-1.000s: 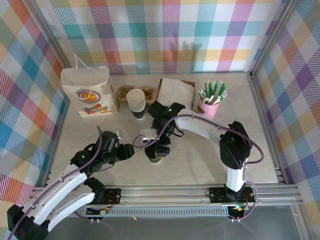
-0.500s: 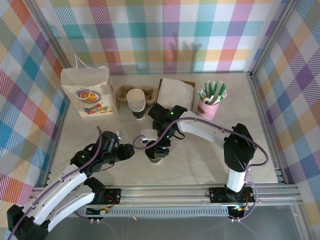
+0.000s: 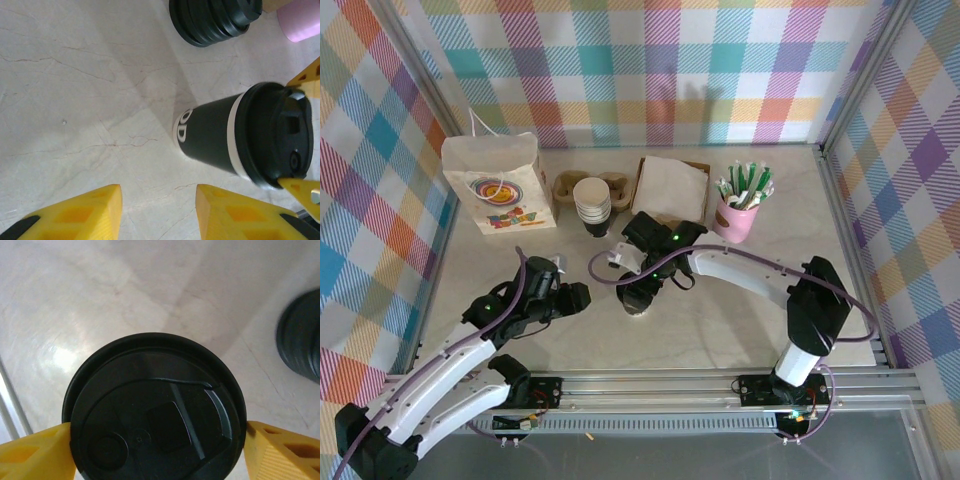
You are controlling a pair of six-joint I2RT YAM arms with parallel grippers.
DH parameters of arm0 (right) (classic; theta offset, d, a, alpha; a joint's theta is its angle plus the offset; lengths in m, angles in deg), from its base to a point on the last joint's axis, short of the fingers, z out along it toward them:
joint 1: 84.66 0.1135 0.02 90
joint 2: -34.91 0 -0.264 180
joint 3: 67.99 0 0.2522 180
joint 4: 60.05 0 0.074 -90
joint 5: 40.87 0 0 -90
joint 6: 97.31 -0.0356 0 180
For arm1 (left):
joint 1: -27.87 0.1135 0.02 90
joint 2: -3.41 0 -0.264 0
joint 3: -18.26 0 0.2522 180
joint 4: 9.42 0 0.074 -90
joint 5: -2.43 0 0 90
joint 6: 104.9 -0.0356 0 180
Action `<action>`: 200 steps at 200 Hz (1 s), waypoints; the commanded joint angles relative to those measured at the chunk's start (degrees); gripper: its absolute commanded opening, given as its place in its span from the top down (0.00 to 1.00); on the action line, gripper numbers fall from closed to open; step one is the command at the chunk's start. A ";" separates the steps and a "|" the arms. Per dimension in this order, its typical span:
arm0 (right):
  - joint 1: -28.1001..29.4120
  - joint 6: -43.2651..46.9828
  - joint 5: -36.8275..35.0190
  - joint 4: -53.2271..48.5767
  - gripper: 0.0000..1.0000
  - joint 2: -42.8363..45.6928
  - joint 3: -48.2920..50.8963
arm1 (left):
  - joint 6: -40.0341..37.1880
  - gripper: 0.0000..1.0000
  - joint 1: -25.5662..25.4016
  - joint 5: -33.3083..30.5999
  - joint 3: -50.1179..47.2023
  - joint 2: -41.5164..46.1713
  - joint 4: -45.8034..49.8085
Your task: Pack the takeout coffee
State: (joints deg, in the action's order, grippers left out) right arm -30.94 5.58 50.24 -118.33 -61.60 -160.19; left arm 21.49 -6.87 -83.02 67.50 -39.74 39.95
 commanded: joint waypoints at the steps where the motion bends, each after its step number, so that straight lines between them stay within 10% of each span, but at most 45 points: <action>1: -0.10 -13.97 -8.48 0.07 0.22 0.47 2.08 | -0.88 0.57 0.02 0.86 1.91 -0.81 -1.79; 200: -0.10 -27.28 -7.19 -7.27 0.15 0.94 -6.33 | 1.60 0.57 0.03 4.81 3.55 -8.44 -12.72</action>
State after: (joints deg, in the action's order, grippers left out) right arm -30.96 -20.52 41.91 -124.03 -61.80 -164.60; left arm 21.75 -6.87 -79.80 69.01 -47.65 30.16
